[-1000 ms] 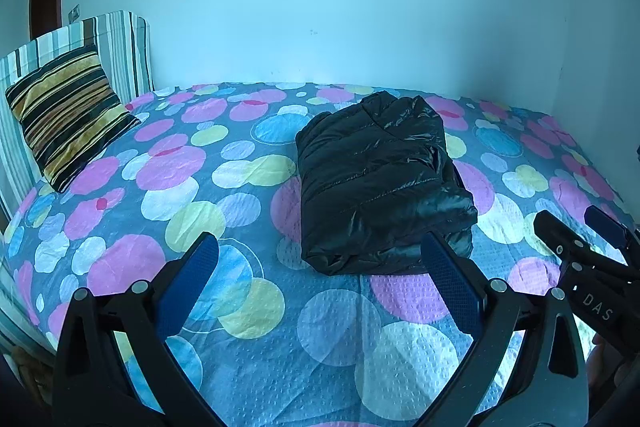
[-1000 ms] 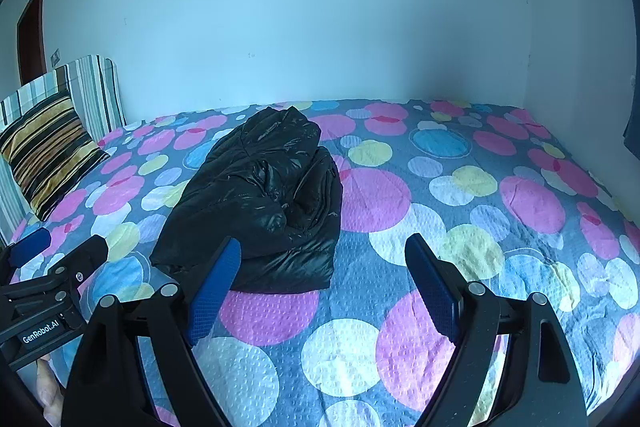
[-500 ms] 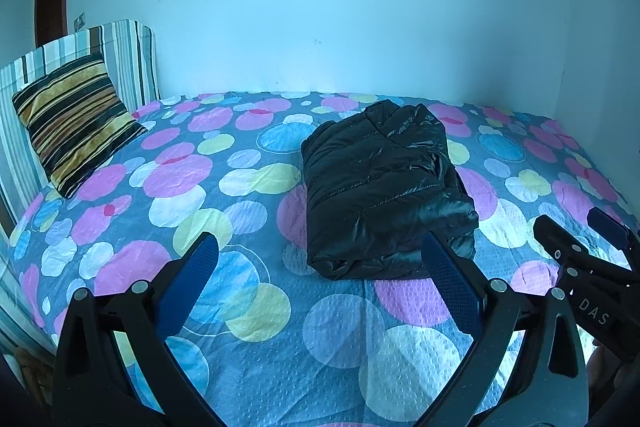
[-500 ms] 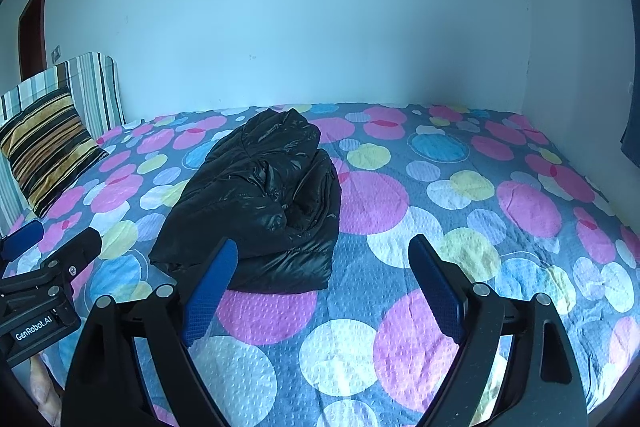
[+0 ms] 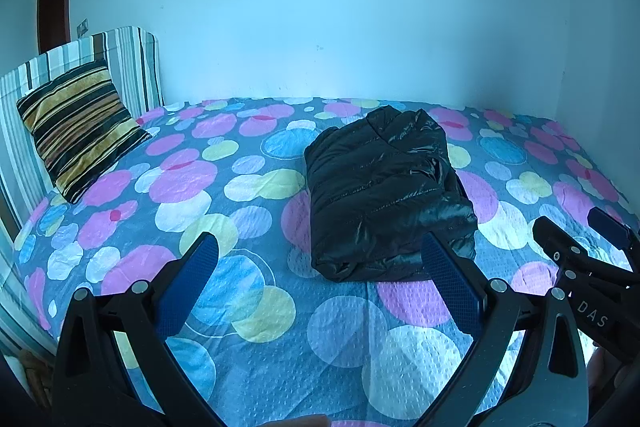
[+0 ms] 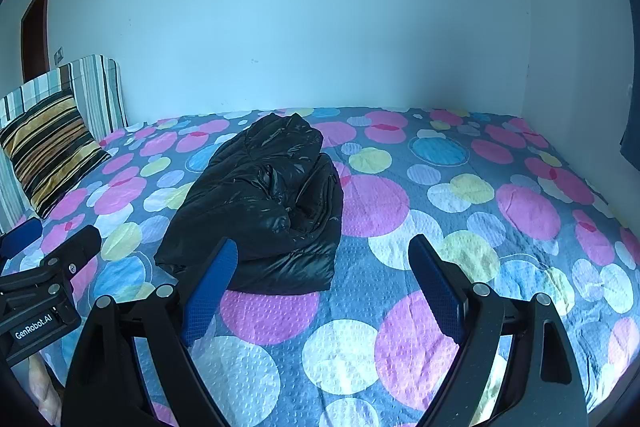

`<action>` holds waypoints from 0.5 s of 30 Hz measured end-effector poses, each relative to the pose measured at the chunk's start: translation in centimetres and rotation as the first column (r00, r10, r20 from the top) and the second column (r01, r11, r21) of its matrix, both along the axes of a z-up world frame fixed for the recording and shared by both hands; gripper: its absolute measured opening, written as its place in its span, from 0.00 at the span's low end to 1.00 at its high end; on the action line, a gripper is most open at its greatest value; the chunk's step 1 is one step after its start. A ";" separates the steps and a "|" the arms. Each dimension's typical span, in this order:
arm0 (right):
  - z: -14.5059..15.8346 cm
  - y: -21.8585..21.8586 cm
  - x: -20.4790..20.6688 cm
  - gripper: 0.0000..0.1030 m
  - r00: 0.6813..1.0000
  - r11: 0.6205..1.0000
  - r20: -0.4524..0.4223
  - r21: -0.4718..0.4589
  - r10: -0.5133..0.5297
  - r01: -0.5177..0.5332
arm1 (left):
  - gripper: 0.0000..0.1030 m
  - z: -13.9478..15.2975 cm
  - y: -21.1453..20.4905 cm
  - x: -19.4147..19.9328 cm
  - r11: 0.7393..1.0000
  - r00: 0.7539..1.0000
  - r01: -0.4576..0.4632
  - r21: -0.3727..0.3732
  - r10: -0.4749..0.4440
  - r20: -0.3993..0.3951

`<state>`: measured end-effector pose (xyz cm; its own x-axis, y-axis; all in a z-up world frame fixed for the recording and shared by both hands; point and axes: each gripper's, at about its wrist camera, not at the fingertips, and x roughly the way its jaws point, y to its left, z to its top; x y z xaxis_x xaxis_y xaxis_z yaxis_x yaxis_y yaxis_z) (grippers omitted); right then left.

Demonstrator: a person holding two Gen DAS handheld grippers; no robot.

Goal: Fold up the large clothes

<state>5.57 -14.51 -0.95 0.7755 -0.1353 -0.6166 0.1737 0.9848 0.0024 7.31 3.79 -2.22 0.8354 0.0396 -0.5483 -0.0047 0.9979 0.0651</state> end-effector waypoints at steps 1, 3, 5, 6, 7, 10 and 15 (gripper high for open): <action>0.0 0.0 0.0 0.84 1.000 1.000 0.000 0.000 0.000 0.000 | 0.98 0.0 0.0 0.0 1.000 1.000 0.000 -0.001 0.000 0.002; 0.0 0.0 0.0 0.84 1.000 1.000 0.000 0.000 0.000 0.000 | 0.98 0.1 0.0 -0.1 1.000 1.000 0.000 -0.005 0.000 0.006; 0.0 0.0 0.0 0.84 1.000 1.000 0.000 -0.001 0.000 0.000 | 0.98 0.2 0.1 -0.2 1.000 1.000 0.001 -0.008 -0.001 0.009; 0.0 0.0 0.0 0.84 1.000 1.000 0.000 0.000 0.000 0.000 | 0.98 0.2 0.1 -0.2 1.000 1.000 0.001 -0.007 -0.001 0.009; 0.0 0.0 0.0 0.84 1.000 1.000 -0.001 -0.001 0.000 0.000 | 0.98 0.2 0.2 -0.2 1.000 1.000 0.001 -0.005 -0.001 0.010; -0.1 0.0 0.0 0.84 1.000 1.000 -0.001 -0.001 -0.001 0.001 | 0.98 0.2 0.2 -0.2 1.000 1.000 0.002 -0.002 -0.002 0.012; -0.1 0.1 0.0 0.83 1.000 1.000 0.000 -0.001 -0.002 0.002 | 0.98 0.3 0.3 -0.2 1.000 1.000 0.000 -0.007 0.000 0.014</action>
